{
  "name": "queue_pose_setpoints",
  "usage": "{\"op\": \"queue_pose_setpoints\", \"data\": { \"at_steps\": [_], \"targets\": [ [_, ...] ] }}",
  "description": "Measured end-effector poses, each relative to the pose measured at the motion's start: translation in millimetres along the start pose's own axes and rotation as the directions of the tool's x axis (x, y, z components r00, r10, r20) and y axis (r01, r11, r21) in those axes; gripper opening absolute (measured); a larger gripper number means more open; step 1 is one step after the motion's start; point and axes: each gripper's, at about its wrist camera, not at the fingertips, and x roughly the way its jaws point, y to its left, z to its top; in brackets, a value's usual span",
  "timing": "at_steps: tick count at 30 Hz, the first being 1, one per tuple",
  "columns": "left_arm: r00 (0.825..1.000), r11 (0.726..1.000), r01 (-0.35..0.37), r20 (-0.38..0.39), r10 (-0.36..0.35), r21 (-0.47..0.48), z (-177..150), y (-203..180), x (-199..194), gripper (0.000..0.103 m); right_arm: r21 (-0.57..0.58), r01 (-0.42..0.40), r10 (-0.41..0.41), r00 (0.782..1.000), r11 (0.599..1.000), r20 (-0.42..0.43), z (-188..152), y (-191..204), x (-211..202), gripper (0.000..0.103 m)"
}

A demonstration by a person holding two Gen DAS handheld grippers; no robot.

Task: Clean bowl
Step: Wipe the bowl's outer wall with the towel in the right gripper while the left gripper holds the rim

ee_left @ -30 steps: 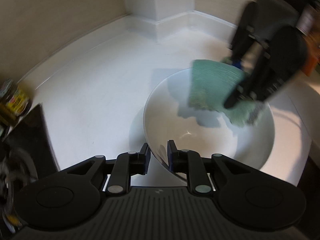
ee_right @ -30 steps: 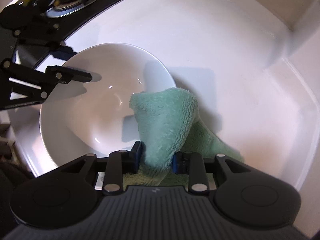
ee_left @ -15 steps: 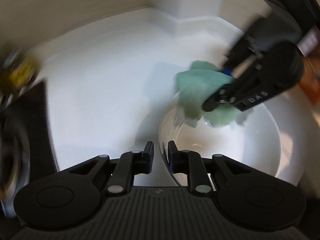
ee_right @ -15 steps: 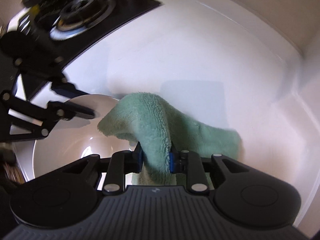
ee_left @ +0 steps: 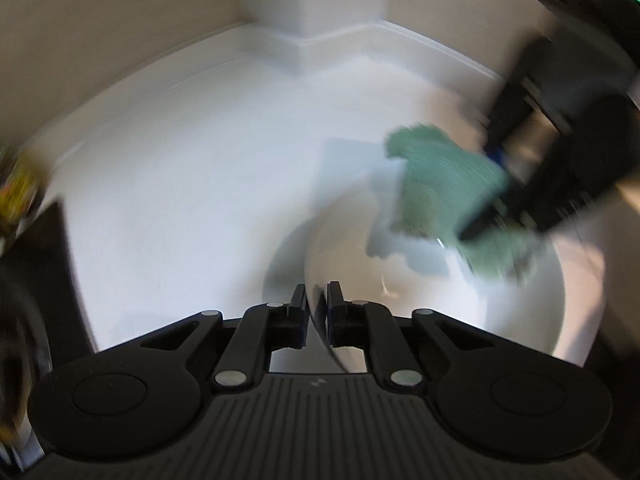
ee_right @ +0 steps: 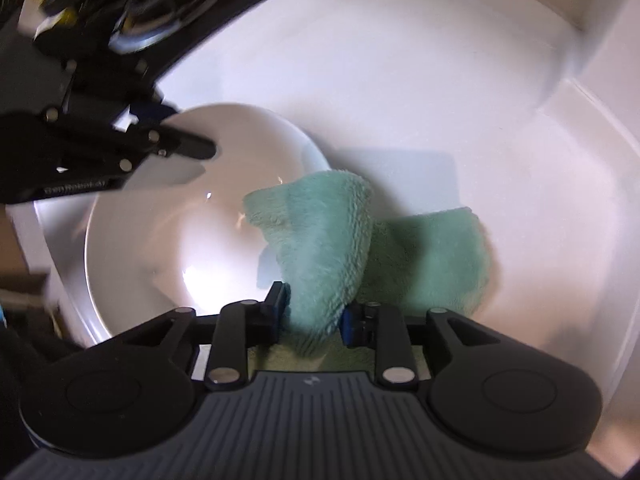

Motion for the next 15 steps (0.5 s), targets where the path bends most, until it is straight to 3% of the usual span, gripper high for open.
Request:
{"op": "queue_pose_setpoints", "data": {
  "at_steps": [3,6,8,10,11,13,15],
  "targets": [
    [1.000,0.997,0.021,-0.016,-0.020,0.070,4,-2,2,0.010,-0.079,0.032,-0.031,0.999,0.996,0.010,18,1,2,0.021],
    [0.999,0.998,0.039,-0.024,-0.038,0.058,6,1,2,0.009,-0.313,0.098,-0.094,0.995,0.945,0.029,36,24,13,0.025],
    [1.000,0.999,0.021,-0.023,-0.021,-0.024,3,2,0,0.010,-0.300,0.099,-0.093,0.995,0.949,0.035,41,24,17,0.026],
    [1.000,0.989,-0.007,-0.028,0.003,-0.146,-4,4,-4,0.017,-0.219,0.064,-0.052,0.997,0.974,0.059,41,13,14,0.023],
    [0.999,0.976,-0.028,-0.033,0.022,-0.214,-8,4,-8,0.022,-0.167,0.039,-0.028,0.997,0.985,0.070,39,7,12,0.023],
    [0.999,0.932,-0.051,-0.037,0.041,-0.358,-21,0,-17,0.023,-0.083,0.004,0.003,0.996,0.997,0.090,33,-4,11,0.020],
    [0.998,0.904,-0.062,-0.030,0.054,-0.423,-30,-6,-23,0.023,-0.010,-0.020,0.021,0.993,1.000,0.112,26,-12,10,0.019]
  ]
}}
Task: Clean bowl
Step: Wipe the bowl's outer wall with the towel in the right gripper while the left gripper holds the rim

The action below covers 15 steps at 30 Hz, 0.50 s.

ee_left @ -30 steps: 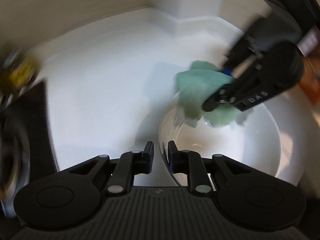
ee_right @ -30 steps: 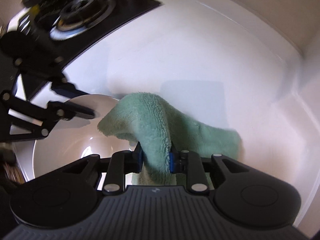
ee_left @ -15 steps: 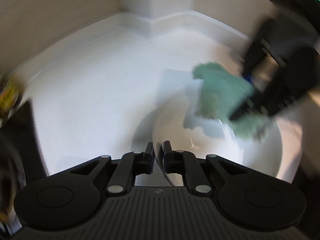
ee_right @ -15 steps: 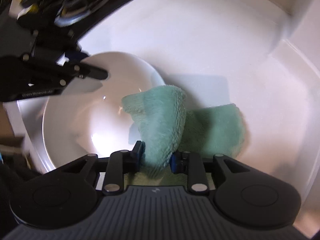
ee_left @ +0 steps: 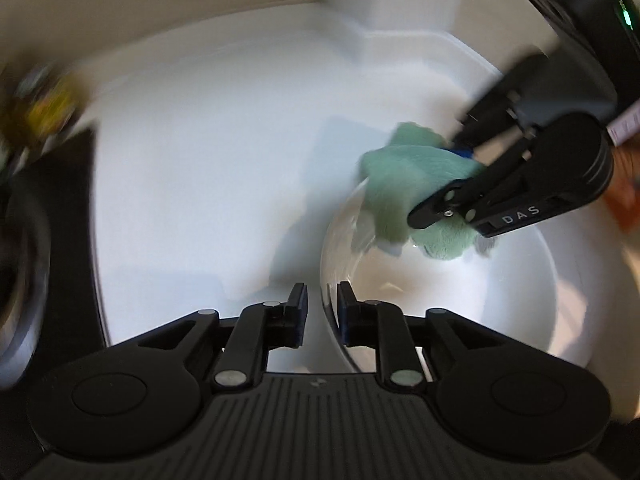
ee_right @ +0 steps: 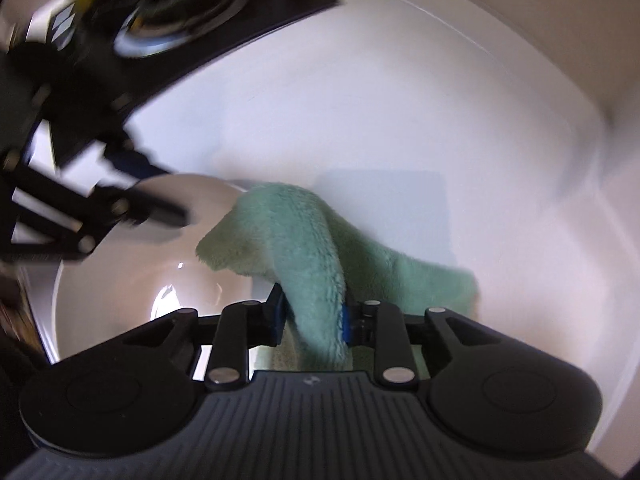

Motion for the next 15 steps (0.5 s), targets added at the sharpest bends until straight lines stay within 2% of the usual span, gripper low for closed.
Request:
{"op": "queue_pose_setpoints", "data": {
  "at_steps": [2,4,6,8,11,13,15],
  "targets": [
    [1.000,1.000,-0.016,0.007,0.016,-0.012,-6,-4,-2,0.023,0.073,0.011,-0.012,1.000,0.997,0.018,-9,-1,-3,0.019],
    [0.999,0.999,-0.035,0.011,0.035,0.039,-4,-6,2,0.021,0.134,0.034,-0.039,0.999,0.990,0.034,-19,1,-6,0.019],
    [1.000,0.995,-0.026,0.008,0.025,0.095,3,-5,5,0.008,0.094,0.047,-0.047,0.999,0.994,0.006,-26,10,-8,0.019],
    [1.000,0.981,-0.014,0.000,0.014,0.196,8,-8,5,0.008,0.033,0.020,-0.019,0.999,0.999,-0.035,-33,16,-11,0.019],
    [1.000,0.942,0.016,-0.016,-0.011,0.335,16,-15,11,0.009,-0.026,-0.041,0.039,0.994,0.999,-0.103,-36,11,-19,0.021],
    [0.999,0.899,0.027,-0.034,-0.014,0.437,23,-20,16,0.010,-0.071,-0.033,0.024,0.993,0.997,-0.119,-32,11,-19,0.022],
    [0.999,0.877,0.038,-0.040,-0.022,0.478,27,-21,18,0.011,-0.127,-0.011,-0.004,0.993,0.992,-0.114,-20,8,-14,0.022]
  ]
}}
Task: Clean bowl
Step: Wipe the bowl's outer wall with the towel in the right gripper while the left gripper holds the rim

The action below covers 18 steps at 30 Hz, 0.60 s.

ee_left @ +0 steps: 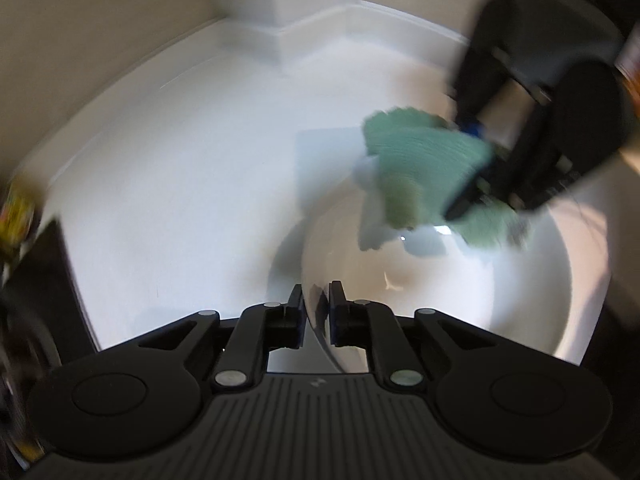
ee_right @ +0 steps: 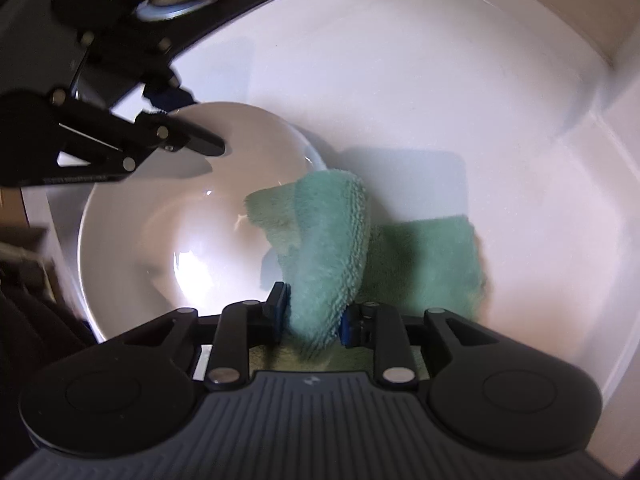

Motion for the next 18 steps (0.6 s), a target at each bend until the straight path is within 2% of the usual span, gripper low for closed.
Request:
{"op": "queue_pose_setpoints", "data": {
  "at_steps": [4,9,11,14,16,18],
  "targets": [
    [1.000,0.999,0.021,0.002,-0.021,0.034,2,1,0,0.011,-0.057,0.032,-0.031,0.999,0.998,0.022,23,-4,5,0.022],
    [1.000,0.993,-0.009,0.006,0.010,-0.119,-6,2,-2,0.012,-0.001,0.043,-0.043,0.999,0.999,0.032,31,-8,10,0.022],
    [1.000,0.973,-0.029,-0.005,0.029,-0.229,-11,2,-6,0.017,0.047,0.032,-0.034,0.998,0.998,0.051,30,-12,10,0.022],
    [1.000,0.919,-0.029,-0.010,0.027,-0.393,-24,1,-15,0.019,0.113,0.033,-0.042,0.996,0.993,0.078,24,-12,13,0.022],
    [0.999,0.902,-0.030,-0.001,0.033,-0.431,-31,-3,-20,0.020,0.157,0.041,-0.055,0.995,0.987,0.087,18,-11,11,0.022],
    [0.999,0.903,-0.044,0.000,0.049,-0.428,-32,-4,-19,0.021,0.206,0.052,-0.072,0.993,0.977,0.092,9,-7,8,0.022]
  ]
}}
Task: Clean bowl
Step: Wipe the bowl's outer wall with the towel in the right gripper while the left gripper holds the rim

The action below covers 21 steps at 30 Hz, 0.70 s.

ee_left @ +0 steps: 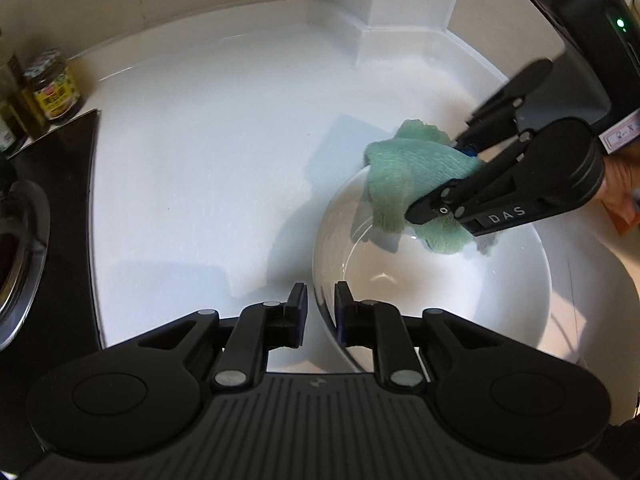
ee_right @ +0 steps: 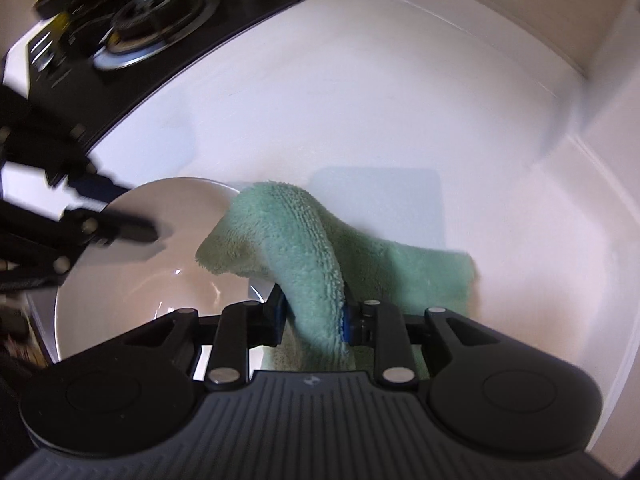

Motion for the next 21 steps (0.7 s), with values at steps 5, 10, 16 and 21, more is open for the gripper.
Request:
{"op": "queue_pose_setpoints", "data": {
  "at_steps": [5,10,16,21],
  "targets": [
    [1.000,0.995,0.010,0.007,-0.011,0.101,11,2,10,0.008,-0.072,-0.012,0.007,0.998,0.997,-0.065,-18,14,-6,0.021],
    [0.999,0.941,0.035,0.002,-0.037,0.336,22,-12,17,0.009,-0.222,-0.068,0.032,0.986,0.973,-0.163,-11,24,-4,0.022],
    [0.998,0.885,0.067,-0.030,-0.060,0.460,32,-25,24,0.011,-0.443,-0.004,-0.040,0.995,0.896,-0.090,13,43,0,0.023],
    [0.999,0.971,0.033,-0.018,-0.030,0.235,30,-13,21,0.025,-0.326,-0.024,-0.004,0.996,0.945,-0.084,17,35,5,0.024]
  ]
}}
